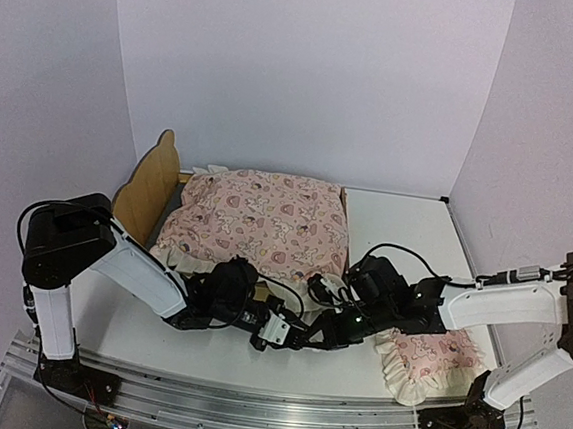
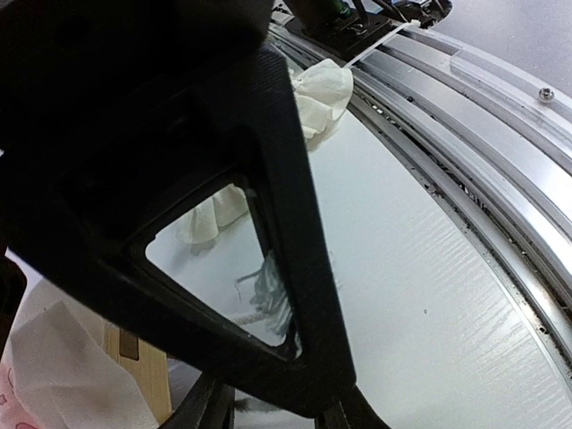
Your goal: Set up the pet bed
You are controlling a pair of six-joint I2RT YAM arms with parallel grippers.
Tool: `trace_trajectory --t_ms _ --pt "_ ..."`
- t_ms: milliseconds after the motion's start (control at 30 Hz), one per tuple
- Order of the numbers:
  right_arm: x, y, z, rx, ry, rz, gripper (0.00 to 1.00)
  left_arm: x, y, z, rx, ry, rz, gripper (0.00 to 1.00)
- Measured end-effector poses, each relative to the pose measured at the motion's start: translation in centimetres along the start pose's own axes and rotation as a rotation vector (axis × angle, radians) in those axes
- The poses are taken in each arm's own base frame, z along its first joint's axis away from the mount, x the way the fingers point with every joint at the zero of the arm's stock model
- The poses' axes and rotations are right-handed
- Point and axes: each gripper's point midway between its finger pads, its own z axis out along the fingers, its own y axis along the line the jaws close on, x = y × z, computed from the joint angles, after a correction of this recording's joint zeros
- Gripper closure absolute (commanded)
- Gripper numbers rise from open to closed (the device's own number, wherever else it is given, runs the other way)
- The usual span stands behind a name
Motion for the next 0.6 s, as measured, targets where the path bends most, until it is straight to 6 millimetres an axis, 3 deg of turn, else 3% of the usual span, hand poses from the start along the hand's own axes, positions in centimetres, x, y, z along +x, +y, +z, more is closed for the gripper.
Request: trace_trajectory --t_ms 100,267,333,600 --pt "-0.3 -0.2 -0.3 0.001 -0.008 0.008 0.97 0.1 -0.2 0.3 0.012 0.009 -0.016 0.99" --pt "-0.6 -0.5 -1.1 0.0 -0.027 0.026 0.64 0.3 0.2 0.4 -0.001 0.025 -0.034 1.0" --pt "-0.6 -0.5 -1.8 0.007 -0.038 0.026 0.56 0.4 0.3 0.4 -0.008 0.035 -0.046 1.0" --pt "-0.5 -1.9 -5.7 0.125 -0.124 0.061 0.49 0.9 0.7 0.2 -0.03 0.074 -0.129 1.0"
